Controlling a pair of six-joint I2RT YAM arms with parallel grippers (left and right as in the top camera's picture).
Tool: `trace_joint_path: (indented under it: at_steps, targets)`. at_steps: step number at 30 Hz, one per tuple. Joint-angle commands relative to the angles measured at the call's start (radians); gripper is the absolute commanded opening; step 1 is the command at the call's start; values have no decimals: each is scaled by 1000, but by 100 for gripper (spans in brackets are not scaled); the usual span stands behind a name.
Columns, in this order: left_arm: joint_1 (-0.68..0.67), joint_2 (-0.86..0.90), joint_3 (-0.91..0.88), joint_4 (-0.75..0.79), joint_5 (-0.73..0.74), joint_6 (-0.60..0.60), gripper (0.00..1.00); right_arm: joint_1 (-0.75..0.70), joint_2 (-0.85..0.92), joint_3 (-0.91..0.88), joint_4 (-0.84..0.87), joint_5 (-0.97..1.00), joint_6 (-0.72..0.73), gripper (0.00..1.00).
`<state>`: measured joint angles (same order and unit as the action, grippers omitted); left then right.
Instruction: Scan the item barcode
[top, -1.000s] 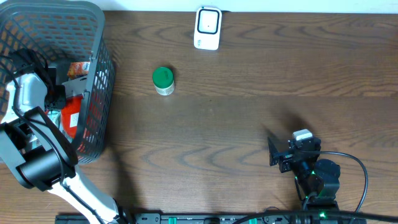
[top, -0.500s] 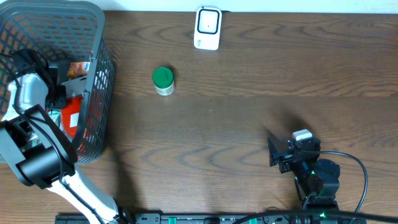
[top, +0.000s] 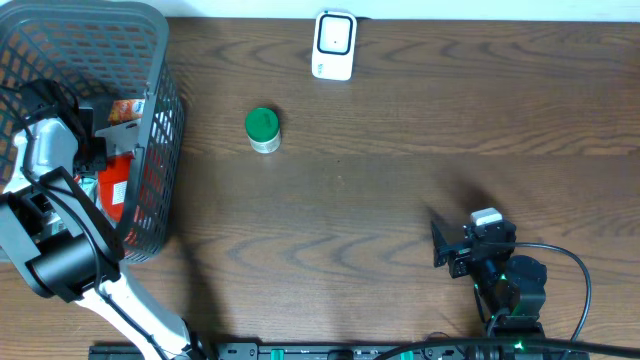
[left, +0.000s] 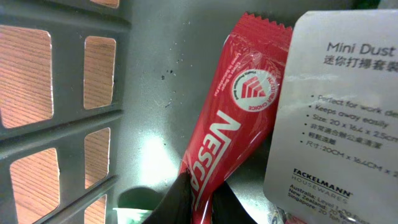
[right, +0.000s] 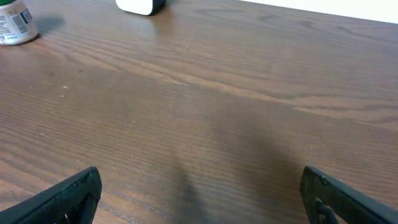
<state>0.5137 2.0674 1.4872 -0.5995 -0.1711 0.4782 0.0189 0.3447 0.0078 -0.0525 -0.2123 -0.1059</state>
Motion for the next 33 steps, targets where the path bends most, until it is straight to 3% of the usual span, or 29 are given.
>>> trace_joint_path:
  at_steps: [1,21,26,33]
  targets:
    - [0,-28,-4,3,2,3,12,7,1,-2,-4,5,15,99]
    - [0,-372,-3,64,6,-31,12,7,1,-2,8,5,14,99]
    - [0,-369,-3,27,7,-30,34,7,1,-2,12,5,15,99]
    - [2,-259,-3,6,7,-29,49,7,1,-2,10,5,15,99]
